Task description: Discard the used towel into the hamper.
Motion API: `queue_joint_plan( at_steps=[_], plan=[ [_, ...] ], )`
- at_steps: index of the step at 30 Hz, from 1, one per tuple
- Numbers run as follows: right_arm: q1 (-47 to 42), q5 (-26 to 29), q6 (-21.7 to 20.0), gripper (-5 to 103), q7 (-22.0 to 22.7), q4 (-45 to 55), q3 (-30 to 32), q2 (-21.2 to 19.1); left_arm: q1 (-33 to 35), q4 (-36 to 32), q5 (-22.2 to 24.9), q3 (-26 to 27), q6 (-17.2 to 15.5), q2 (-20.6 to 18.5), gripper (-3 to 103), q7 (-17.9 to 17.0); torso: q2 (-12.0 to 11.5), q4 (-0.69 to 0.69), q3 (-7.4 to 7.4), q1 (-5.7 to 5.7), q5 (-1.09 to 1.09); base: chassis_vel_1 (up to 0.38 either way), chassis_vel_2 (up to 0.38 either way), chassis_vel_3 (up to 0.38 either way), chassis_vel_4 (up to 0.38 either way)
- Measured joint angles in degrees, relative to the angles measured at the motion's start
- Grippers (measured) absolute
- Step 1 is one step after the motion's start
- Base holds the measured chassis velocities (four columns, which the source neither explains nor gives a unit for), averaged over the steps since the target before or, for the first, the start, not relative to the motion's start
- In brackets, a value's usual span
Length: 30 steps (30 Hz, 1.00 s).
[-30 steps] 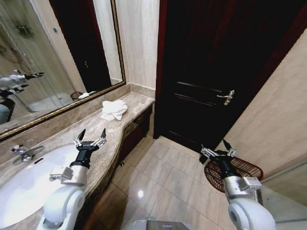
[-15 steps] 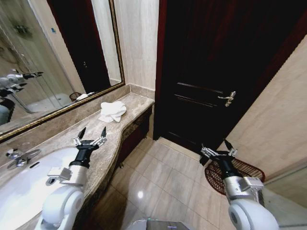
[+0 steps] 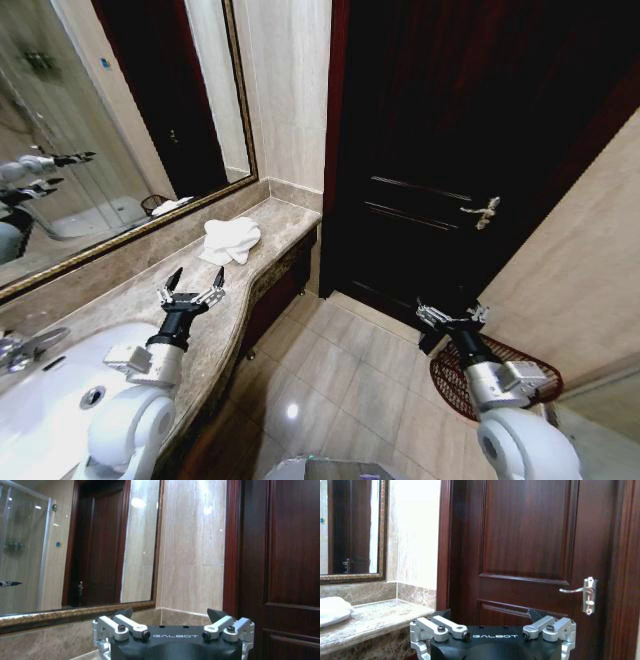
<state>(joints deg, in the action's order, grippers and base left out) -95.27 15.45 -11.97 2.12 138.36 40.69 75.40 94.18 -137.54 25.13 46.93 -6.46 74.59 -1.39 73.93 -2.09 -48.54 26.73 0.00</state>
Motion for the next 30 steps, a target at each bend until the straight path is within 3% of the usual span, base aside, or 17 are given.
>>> queue_joint_plan(
  at_steps=[20, 30],
  plan=[
    [-1.2, 1.4, 1.9, 100, -0.1, 0.2, 0.4, -0.8, 0.9, -2.6, -3.3, -0.6, -2.5, 2.4, 100, -0.3, 0.0, 0.01, -0.02, 0.07, 0.01, -0.15, 0.145, 0.152, -0.147],
    [-1.2, 3.0, 3.0, 100, 0.0, -1.5, 1.3, -2.3, -5.5, 3.0, 0.8, 0.8, -7.5, -2.3, 100, -3.9, 0.0, 0.0, 0.01, -0.03, -0.01, 0.014, -0.003, -0.011, 0.011]
  ],
)
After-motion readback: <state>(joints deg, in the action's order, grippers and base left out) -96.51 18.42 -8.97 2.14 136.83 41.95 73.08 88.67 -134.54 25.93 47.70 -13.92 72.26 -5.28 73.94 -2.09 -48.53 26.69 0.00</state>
